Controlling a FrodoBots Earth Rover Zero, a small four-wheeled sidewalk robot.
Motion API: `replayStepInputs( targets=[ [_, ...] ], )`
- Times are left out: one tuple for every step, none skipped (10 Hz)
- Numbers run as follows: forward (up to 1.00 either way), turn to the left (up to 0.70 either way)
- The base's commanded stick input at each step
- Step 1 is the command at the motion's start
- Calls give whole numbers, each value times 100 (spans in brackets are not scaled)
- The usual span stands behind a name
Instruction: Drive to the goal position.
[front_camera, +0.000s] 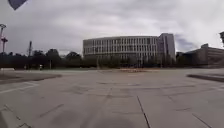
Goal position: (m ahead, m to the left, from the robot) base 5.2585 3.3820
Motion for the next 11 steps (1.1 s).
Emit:
replayStepInputs(
  targets=[
    [70, 4],
    [70, 22],
    [70, 11],
    [70, 0],
    [70, 0],
    [70, 0],
    [70, 0],
    [70, 0],
    [70, 0],
    [70, 0],
    [70, 0]
  ],
)
